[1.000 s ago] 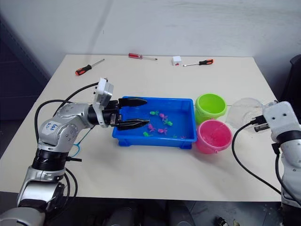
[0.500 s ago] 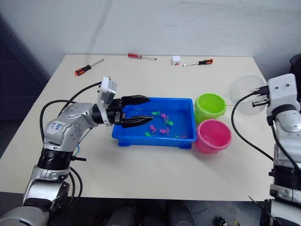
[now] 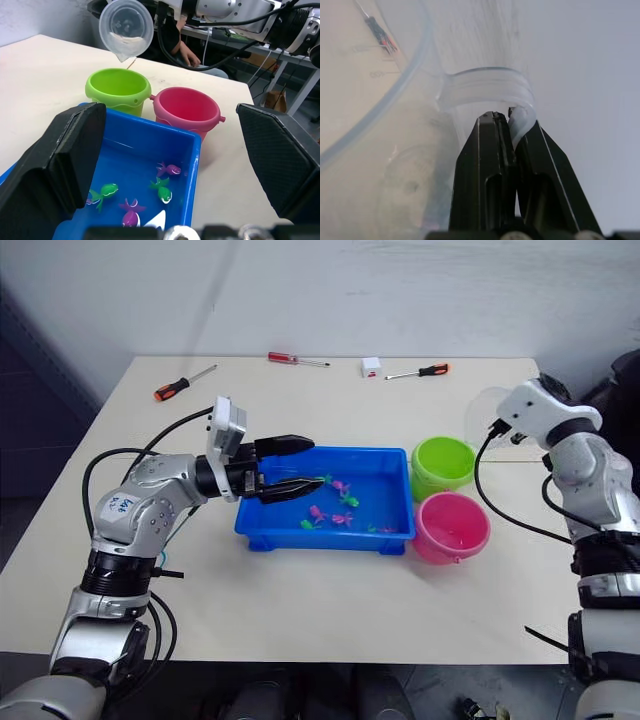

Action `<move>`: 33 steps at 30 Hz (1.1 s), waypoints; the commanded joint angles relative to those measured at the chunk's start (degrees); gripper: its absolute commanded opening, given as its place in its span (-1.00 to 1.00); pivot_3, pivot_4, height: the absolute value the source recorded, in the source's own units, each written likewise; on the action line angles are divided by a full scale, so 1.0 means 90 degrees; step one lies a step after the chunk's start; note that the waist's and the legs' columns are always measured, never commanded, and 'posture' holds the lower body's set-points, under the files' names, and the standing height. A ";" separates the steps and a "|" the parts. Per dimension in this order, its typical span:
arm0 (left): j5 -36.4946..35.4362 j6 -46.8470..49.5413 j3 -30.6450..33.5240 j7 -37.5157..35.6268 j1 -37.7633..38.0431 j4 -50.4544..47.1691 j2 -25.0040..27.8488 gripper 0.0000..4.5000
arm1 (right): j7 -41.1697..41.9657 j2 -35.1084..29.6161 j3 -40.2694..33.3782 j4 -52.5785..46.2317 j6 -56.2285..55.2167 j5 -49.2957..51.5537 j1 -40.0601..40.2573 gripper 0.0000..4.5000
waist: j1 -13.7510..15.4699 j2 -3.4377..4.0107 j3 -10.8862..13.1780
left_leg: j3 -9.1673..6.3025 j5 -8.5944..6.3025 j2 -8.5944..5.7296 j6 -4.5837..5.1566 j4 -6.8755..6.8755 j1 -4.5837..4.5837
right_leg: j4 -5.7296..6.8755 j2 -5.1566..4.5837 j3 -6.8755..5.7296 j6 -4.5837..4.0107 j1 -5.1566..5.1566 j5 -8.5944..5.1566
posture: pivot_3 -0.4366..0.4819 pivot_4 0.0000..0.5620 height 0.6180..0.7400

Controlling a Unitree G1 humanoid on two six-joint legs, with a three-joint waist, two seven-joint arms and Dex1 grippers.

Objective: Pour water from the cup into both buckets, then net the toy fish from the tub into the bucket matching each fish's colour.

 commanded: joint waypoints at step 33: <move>-0.0796 0.0637 0.0101 -0.0474 -0.0127 -0.1041 0.0135 1.00 | 0.0718 0.1164 -0.3569 -0.2918 0.3152 0.3567 0.2194 -0.99 | 0.0114 -0.0008 0.0004 | -0.0009 0.0003 0.0001 -0.0001 0.0100 -0.0108 | 0.0114 0.0001 -0.0005 0.0000 -0.0087 0.0000 | -0.05 -0.47 1.00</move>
